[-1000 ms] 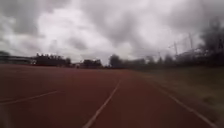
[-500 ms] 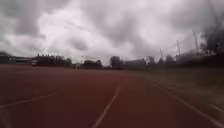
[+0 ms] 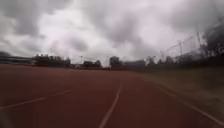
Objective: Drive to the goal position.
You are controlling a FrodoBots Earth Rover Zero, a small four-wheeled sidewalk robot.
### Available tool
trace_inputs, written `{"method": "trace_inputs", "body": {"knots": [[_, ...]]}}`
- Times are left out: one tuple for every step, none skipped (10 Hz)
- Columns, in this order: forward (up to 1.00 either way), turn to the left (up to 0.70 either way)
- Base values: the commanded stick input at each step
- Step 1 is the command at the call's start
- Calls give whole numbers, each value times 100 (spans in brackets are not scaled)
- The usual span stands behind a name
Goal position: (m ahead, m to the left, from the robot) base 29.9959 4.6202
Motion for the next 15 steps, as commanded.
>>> {"method": "trace_inputs", "body": {"knots": [[70, 0], [70, 0], [70, 0], [70, 0], [70, 0], [70, 0], [70, 0], [70, 0], [70, 0], [70, 0], [70, 0], [70, 0], [70, 0], [70, 0], [70, -6]]}}
